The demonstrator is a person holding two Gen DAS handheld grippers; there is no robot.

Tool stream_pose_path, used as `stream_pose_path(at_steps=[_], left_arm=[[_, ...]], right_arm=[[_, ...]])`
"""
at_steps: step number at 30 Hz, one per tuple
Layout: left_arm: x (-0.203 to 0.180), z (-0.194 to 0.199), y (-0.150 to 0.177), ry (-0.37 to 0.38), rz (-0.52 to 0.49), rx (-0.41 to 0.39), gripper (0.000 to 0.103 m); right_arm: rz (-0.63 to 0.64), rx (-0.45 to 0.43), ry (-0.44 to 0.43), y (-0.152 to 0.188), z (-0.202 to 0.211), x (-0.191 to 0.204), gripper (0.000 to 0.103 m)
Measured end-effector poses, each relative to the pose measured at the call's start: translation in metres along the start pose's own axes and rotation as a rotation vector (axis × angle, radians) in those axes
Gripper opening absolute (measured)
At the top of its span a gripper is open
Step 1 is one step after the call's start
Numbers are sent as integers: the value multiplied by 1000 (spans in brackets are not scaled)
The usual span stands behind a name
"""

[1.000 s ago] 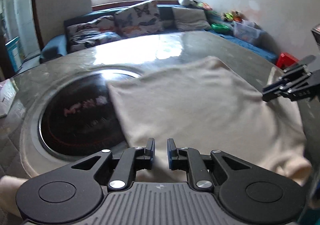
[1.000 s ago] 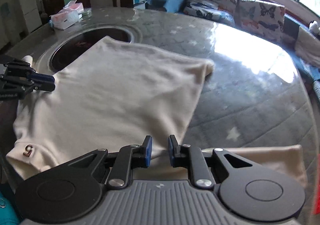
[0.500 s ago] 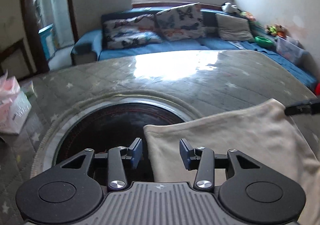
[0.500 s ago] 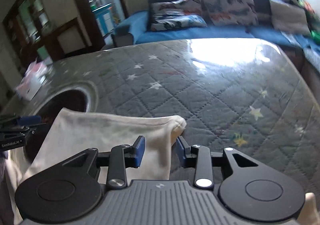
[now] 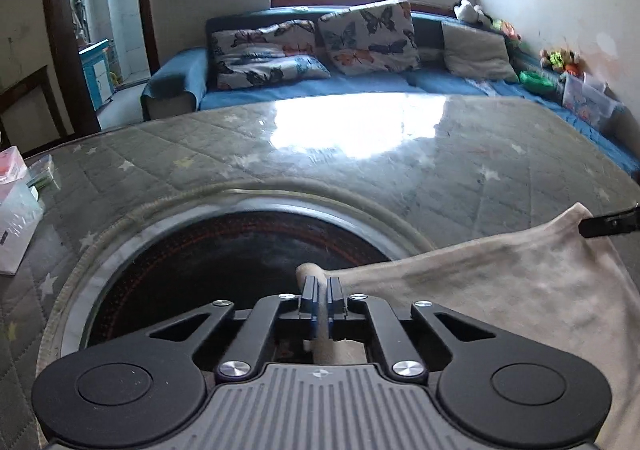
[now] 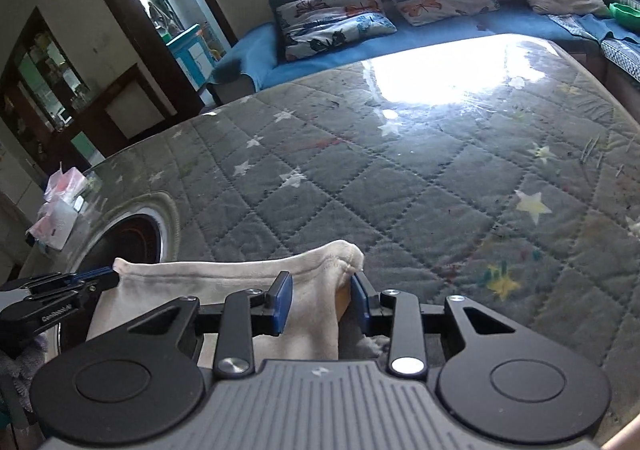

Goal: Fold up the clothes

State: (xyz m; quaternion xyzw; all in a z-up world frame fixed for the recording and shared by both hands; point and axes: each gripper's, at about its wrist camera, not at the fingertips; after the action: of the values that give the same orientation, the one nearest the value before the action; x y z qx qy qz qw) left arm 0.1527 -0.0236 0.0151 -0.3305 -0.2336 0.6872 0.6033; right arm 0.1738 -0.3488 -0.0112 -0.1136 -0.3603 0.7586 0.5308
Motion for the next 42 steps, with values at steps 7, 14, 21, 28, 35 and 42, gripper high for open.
stream_pose_path(at_steps=[7,14,21,28,35,42], left_arm=[[0,5,-14,-8,-2,-75,2],[-1,-17,-15,-44,2,-36,7],[1,19,-9,10,5,-60,9],[-12,77,46,153,-58,-23,9],[-10,116,105,178,-95,-17,9],[19,138,129,121,-10,-53,12]], right_arm=[[29,-106,-4,-8,9,4,4],[53,-36,87,-11,-13,-2,13],[216,-38,74,-10,16,32,17],[312,6,-40,31,38,79,23],[391,56,-59,79,53,111,30],[481,47,-28,105,69,132,38]])
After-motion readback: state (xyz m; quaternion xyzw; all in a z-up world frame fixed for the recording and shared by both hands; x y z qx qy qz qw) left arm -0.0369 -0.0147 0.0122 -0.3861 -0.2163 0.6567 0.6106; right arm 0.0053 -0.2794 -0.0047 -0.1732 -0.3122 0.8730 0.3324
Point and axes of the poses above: each gripper's, at about its wrist camera, not at the fingertips, and z roughly against the way its jaws point, x to its left, y to its underside, and after that the axes turned 14 degrees about z, right-handed
